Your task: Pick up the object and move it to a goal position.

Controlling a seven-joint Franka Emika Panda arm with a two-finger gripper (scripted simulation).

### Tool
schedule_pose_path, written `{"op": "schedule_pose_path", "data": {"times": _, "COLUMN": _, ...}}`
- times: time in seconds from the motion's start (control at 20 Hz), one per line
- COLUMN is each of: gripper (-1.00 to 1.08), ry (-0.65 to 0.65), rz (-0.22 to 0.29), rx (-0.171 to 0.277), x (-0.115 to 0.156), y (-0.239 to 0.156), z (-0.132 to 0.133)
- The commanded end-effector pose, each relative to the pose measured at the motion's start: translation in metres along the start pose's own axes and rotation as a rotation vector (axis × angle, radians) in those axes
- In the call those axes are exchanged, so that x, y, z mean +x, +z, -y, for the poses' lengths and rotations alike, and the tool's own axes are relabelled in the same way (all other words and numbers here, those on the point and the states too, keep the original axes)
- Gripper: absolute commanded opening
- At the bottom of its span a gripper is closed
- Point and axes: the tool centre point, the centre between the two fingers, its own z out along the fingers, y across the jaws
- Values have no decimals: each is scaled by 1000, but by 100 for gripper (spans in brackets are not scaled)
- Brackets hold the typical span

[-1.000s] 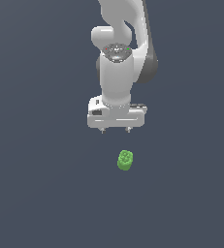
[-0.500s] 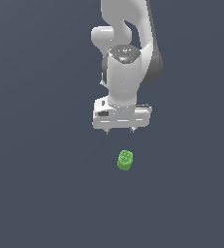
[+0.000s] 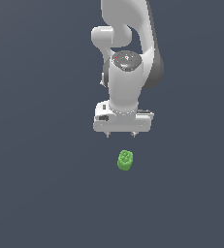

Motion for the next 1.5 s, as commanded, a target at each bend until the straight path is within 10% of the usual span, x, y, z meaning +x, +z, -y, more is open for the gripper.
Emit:
{"op": "schedule_pose_path", "data": {"times": 0.0, "gripper": 100, "ry": 37, "rz": 5, "rx": 0, "x": 5, "y": 5, "z": 2}}
{"op": "schedule_pose_path", "data": {"times": 1.45, "gripper": 100, "ry": 416, "rz": 46, "rx": -21, "x": 45, "y": 68, "z": 25}}
